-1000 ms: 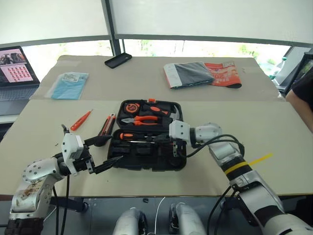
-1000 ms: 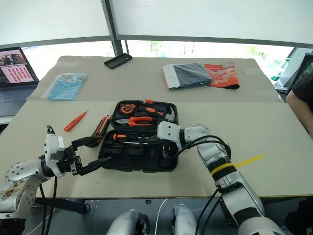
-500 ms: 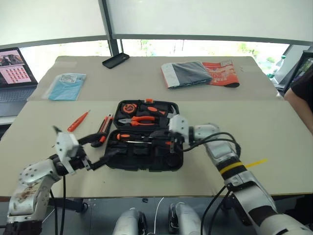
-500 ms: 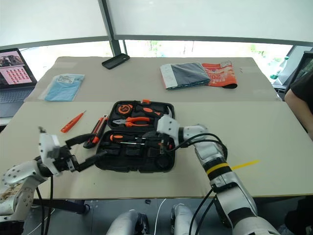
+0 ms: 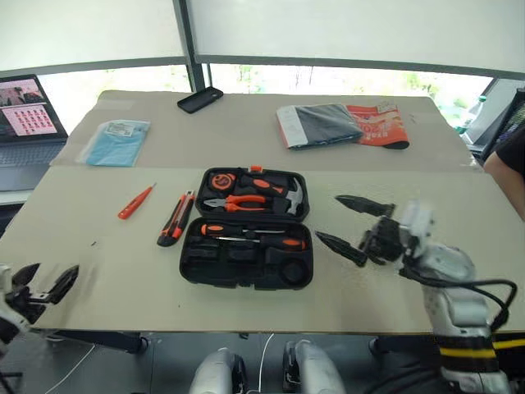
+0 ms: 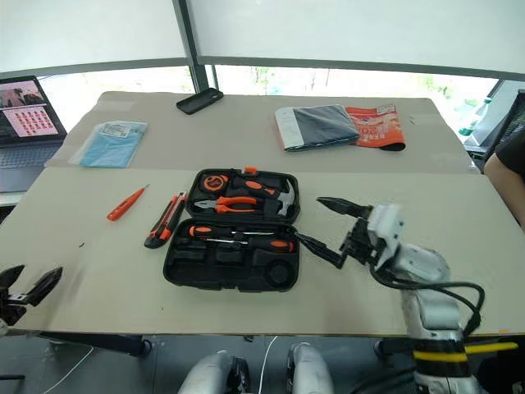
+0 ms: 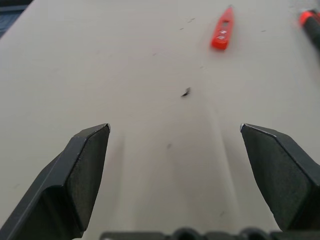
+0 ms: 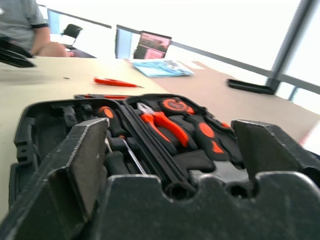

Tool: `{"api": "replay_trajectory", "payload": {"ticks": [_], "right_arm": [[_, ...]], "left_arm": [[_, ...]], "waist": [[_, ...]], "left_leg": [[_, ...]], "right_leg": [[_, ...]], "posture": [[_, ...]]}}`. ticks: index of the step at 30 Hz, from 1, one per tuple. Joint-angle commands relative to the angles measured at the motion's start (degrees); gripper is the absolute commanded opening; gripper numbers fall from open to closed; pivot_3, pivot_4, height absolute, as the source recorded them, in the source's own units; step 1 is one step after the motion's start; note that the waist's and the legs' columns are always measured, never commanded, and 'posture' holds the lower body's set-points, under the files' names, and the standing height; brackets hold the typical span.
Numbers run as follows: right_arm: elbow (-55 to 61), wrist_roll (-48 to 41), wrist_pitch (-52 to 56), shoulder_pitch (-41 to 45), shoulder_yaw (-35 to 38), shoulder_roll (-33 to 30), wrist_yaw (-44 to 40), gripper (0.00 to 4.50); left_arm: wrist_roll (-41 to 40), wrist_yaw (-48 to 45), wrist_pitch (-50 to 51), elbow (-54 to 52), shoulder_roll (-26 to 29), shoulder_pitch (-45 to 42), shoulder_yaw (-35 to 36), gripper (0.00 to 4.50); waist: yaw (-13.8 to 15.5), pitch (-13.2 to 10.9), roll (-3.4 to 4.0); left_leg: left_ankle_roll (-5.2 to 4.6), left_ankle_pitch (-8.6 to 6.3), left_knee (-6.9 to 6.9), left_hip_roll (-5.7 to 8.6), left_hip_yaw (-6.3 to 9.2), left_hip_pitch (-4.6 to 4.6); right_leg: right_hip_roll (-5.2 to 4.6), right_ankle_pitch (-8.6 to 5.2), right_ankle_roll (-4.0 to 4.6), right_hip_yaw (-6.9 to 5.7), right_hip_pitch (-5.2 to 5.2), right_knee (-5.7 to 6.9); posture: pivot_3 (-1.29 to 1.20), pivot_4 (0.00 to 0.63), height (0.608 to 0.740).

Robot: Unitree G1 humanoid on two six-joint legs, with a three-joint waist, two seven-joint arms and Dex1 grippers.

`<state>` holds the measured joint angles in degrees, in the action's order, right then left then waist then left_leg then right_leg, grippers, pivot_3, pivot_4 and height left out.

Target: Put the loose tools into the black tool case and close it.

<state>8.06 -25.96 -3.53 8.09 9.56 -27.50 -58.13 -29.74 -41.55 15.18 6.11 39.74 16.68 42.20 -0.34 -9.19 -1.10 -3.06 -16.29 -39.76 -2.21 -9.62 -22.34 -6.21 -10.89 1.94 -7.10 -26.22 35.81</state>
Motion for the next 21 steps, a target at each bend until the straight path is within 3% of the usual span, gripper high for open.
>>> {"api": "replay_trajectory", "payload": {"ticks": [1,6,12,16,21], "right_arm": [[3.82,-2.97,-1.88,-2.34,2.85,-0.48,0.33,4.49],[7.94,-4.29,-1.27,-3.78,2.2,-1.39,0.17,4.49],[14.65,-6.61,4.29,0.75,-1.17,-1.45,3.73,4.49],[14.85,-6.18,5.57,3.26,-2.75,-0.98,5.34,4.49],[16.05,-6.31,7.38,5.61,-4.94,-0.54,6.81,4.49]], "left_arm": [[0.42,0.35,0.56,1.24,2.82,-1.94,0.96,4.5],[-0.28,1.49,6.47,3.71,6.47,-10.81,-2.71,4.5],[3.38,0.34,17.13,12.02,11.71,-29.3,-15.96,4.5],[8.24,-3.47,15.81,23.08,12.86,-41.45,-24.46,4.5],[17.2,-2.95,10.84,41.55,9.44,-56.5,-33.71,4.5]], "waist": [[0.21,-0.01,-0.01],[1.01,-0.02,-0.02],[1.09,-0.05,-0.09],[0.42,-0.09,-0.21],[0.56,-0.13,-0.29]], "left_leg": [[0.01,0.0,0.0,0.0,0.01,0.01],[0.14,0.09,0.01,-0.05,0.08,0.06],[0.26,0.17,0.01,-0.06,0.04,-0.01],[0.51,0.33,0.03,-0.02,-0.13,-0.02],[0.12,0.56,0.0,0.04,-0.23,-0.04]], "right_leg": [[0.0,-0.01,0.02,-0.01,-0.02,0.02],[-0.01,-0.17,0.29,-0.02,-0.03,0.1],[0.1,0.02,0.01,-0.06,-0.01,0.18],[0.31,0.01,0.04,-0.06,-0.05,0.15],[0.81,-0.01,0.07,-0.15,-0.06,0.16]], "posture": [[0.0,0.15,0.74],[0.0,0.15,0.74],[0.0,0.15,0.74],[0.0,0.15,0.74],[0.0,0.15,0.74]]}}
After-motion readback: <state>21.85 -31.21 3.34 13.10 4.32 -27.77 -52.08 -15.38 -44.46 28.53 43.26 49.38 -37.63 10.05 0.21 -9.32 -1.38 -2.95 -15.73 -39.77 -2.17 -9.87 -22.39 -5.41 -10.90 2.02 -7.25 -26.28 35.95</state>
